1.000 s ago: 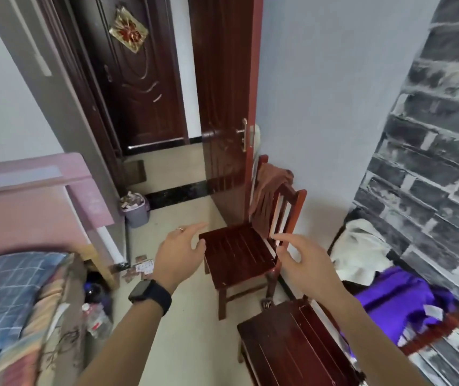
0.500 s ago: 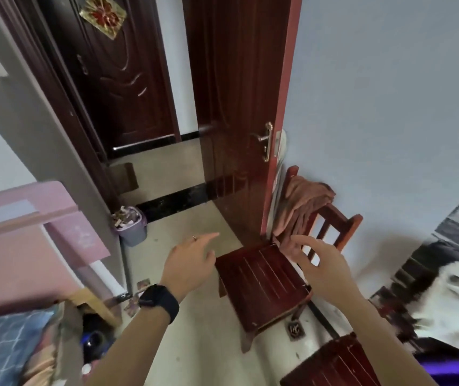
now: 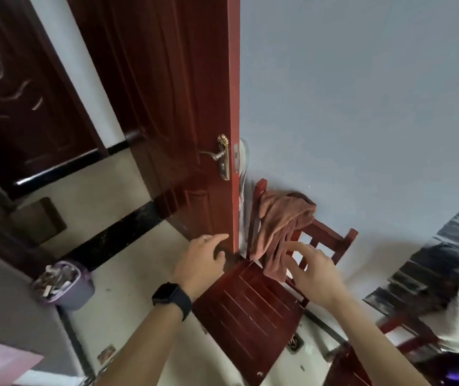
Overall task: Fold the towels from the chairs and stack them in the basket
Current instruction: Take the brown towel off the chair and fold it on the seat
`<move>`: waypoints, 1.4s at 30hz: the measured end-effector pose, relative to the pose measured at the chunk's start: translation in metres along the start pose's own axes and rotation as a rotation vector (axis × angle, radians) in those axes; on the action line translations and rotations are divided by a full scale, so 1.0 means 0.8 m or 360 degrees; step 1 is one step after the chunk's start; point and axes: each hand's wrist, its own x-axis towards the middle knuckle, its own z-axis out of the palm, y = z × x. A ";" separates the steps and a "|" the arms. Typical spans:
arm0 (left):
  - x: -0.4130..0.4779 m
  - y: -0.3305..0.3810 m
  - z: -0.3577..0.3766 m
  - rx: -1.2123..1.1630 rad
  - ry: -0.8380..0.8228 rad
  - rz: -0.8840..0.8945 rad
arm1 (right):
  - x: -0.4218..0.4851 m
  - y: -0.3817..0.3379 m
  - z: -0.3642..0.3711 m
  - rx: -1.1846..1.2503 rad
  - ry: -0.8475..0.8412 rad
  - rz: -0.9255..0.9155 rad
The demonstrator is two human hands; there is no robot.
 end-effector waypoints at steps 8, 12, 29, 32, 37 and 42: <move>0.157 0.020 0.001 0.0244 -0.0134 0.0306 | 0.118 0.021 0.012 0.0143 0.0157 0.0537; 0.246 0.025 0.028 0.0360 -0.0258 0.0522 | 0.171 0.044 0.030 -0.0054 0.0179 0.0813; 0.401 -0.002 0.086 0.0953 -0.0539 0.0937 | 0.291 -0.011 0.002 -0.0051 0.0965 0.1147; 0.408 0.007 0.072 0.0923 -0.0649 0.0949 | 0.306 -0.042 -0.040 0.0022 0.1167 0.1038; 0.422 0.024 0.040 0.0341 -0.0905 0.0744 | 0.288 -0.103 -0.103 0.0124 0.1416 0.0817; 0.407 0.075 -0.012 -0.0448 -0.0819 0.0772 | 0.247 -0.147 -0.132 0.0356 0.1567 0.0503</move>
